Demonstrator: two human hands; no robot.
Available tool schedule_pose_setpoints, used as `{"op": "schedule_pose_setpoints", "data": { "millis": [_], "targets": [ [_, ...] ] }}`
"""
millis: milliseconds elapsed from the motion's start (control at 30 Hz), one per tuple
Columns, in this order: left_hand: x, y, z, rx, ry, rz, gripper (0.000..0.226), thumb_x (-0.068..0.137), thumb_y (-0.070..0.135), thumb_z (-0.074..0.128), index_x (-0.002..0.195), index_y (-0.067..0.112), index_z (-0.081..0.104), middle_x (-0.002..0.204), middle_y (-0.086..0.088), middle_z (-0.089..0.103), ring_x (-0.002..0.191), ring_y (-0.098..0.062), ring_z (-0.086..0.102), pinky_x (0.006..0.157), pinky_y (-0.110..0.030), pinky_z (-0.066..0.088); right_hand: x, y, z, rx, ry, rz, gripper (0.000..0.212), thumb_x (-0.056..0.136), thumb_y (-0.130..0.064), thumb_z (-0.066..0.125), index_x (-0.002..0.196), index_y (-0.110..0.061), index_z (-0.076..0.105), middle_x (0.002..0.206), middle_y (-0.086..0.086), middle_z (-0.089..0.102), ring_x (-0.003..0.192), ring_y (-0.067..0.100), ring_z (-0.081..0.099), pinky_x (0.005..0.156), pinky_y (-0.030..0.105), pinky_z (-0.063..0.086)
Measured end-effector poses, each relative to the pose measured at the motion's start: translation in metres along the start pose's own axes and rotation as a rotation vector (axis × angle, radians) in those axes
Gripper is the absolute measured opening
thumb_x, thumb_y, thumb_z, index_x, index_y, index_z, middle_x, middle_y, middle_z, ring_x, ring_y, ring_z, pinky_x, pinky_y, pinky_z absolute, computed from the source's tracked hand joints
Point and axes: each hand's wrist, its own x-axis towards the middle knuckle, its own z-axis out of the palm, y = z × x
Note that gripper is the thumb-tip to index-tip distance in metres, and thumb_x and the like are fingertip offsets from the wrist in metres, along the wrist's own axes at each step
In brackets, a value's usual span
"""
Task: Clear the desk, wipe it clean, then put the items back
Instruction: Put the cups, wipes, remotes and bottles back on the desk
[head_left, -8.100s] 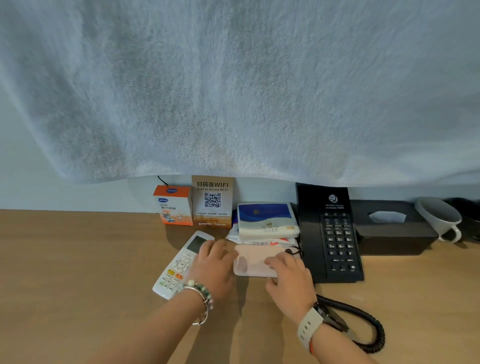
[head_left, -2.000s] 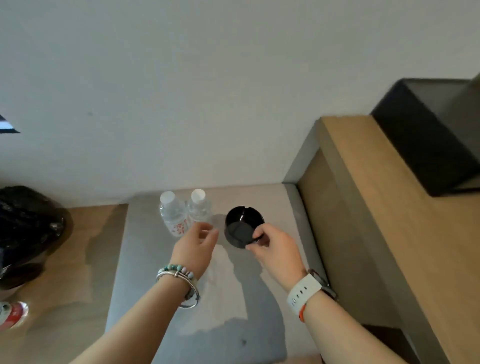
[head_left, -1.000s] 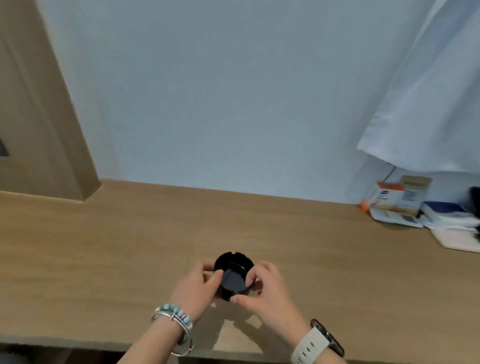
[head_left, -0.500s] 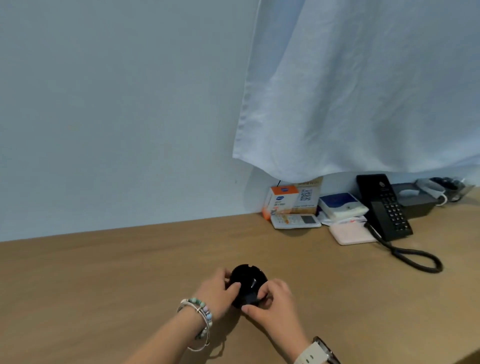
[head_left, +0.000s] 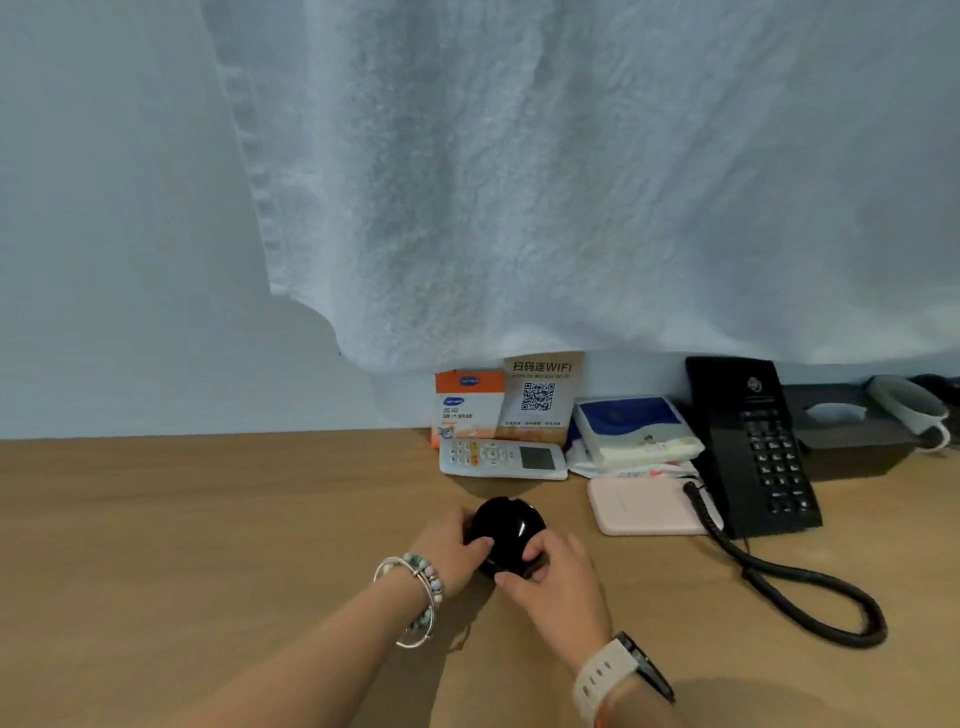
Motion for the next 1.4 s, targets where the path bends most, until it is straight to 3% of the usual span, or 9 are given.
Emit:
{"op": "schedule_pose_setpoints", "data": {
  "millis": [67, 167, 300, 400, 500, 733, 867, 1167, 1400],
  "targets": [
    [0.006, 0.012, 0.016, -0.039, 0.061, -0.012, 0.045, 0.094, 0.026, 0.052, 0.135, 0.016, 0.038, 0.132, -0.003, 0.054, 0.117, -0.019, 0.053, 0.087, -0.021, 0.037, 0.012, 0.010, -0.015, -0.037, -0.025, -0.038, 0.028, 0.076, -0.028, 0.075, 0.081, -0.028, 0.047, 0.104, -0.010, 0.043, 0.085, 0.006, 0.052, 0.065, 0.010, 0.038],
    [0.011, 0.027, 0.036, -0.108, 0.143, -0.038, 0.050, 0.090, 0.024, 0.058, 0.134, 0.016, 0.037, 0.130, -0.001, 0.054, 0.116, -0.018, 0.054, 0.087, -0.021, 0.038, 0.026, 0.020, -0.034, -0.119, -0.025, -0.090, 0.025, 0.081, -0.030, 0.069, 0.091, -0.028, 0.046, 0.110, -0.011, 0.043, 0.087, 0.008, 0.055, 0.058, 0.013, 0.037],
    [0.015, 0.040, 0.056, -0.156, 0.270, -0.021, 0.048, 0.087, 0.013, 0.058, 0.132, 0.016, 0.042, 0.128, -0.002, 0.055, 0.116, -0.016, 0.053, 0.091, -0.021, 0.038, 0.041, 0.027, -0.050, -0.201, -0.022, -0.146, 0.024, 0.085, -0.028, 0.065, 0.090, -0.025, 0.041, 0.120, -0.009, 0.044, 0.083, 0.007, 0.050, 0.053, 0.014, 0.032],
    [0.018, 0.048, 0.068, -0.114, 0.320, -0.028, 0.050, 0.087, 0.013, 0.053, 0.134, 0.025, 0.040, 0.126, 0.004, 0.056, 0.116, -0.015, 0.053, 0.100, -0.031, 0.041, 0.050, 0.033, -0.060, -0.253, -0.030, -0.146, 0.024, 0.085, -0.032, 0.064, 0.090, -0.025, 0.042, 0.134, -0.010, 0.036, 0.093, 0.005, 0.045, 0.060, 0.014, 0.033],
    [0.020, 0.053, 0.075, -0.100, 0.333, -0.048, 0.049, 0.085, 0.012, 0.051, 0.130, 0.029, 0.042, 0.122, 0.007, 0.059, 0.114, -0.015, 0.054, 0.100, -0.041, 0.042, 0.054, 0.041, -0.065, -0.248, -0.052, -0.134, 0.024, 0.084, -0.035, 0.065, 0.092, -0.025, 0.045, 0.140, -0.010, 0.030, 0.102, 0.007, 0.048, 0.066, 0.017, 0.038],
    [0.014, 0.056, 0.063, 0.126, 0.266, 0.003, 0.051, 0.088, 0.026, 0.051, 0.136, 0.030, 0.034, 0.131, 0.004, 0.050, 0.118, -0.019, 0.050, 0.099, -0.039, 0.042, 0.050, 0.029, -0.071, -0.334, -0.019, -0.148, 0.037, 0.082, -0.044, 0.064, 0.112, -0.032, 0.046, 0.133, -0.006, 0.031, 0.112, 0.011, 0.048, 0.081, 0.023, 0.048],
    [-0.009, 0.051, 0.039, 0.383, 0.420, -0.034, 0.044, 0.093, 0.027, 0.041, 0.136, 0.031, 0.034, 0.134, 0.005, 0.046, 0.123, -0.017, 0.044, 0.103, -0.036, 0.031, 0.042, 0.000, -0.068, -0.439, 0.016, -0.260, 0.045, 0.083, -0.052, 0.056, 0.122, -0.033, 0.044, 0.125, -0.006, 0.040, 0.115, 0.014, 0.046, 0.097, 0.030, 0.039],
    [-0.128, -0.034, -0.052, 0.546, 0.610, -0.244, 0.038, 0.092, 0.030, 0.041, 0.130, 0.032, 0.042, 0.132, 0.008, 0.048, 0.125, -0.017, 0.041, 0.100, -0.030, 0.028, -0.023, -0.117, 0.019, -0.498, -0.325, -0.585, 0.049, 0.086, -0.047, 0.053, 0.131, -0.033, 0.039, 0.140, -0.005, 0.033, 0.131, 0.016, 0.035, 0.106, 0.036, 0.027],
    [-0.295, -0.149, -0.099, 0.528, 0.813, -0.533, 0.036, 0.093, 0.032, 0.039, 0.129, 0.030, 0.043, 0.129, 0.008, 0.049, 0.121, -0.017, 0.043, 0.097, -0.030, 0.030, -0.154, -0.216, 0.134, -0.453, -0.564, -0.915, 0.045, 0.084, -0.040, 0.053, 0.128, -0.032, 0.043, 0.134, -0.008, 0.040, 0.124, 0.014, 0.042, 0.098, 0.032, 0.034]
  ]
}}
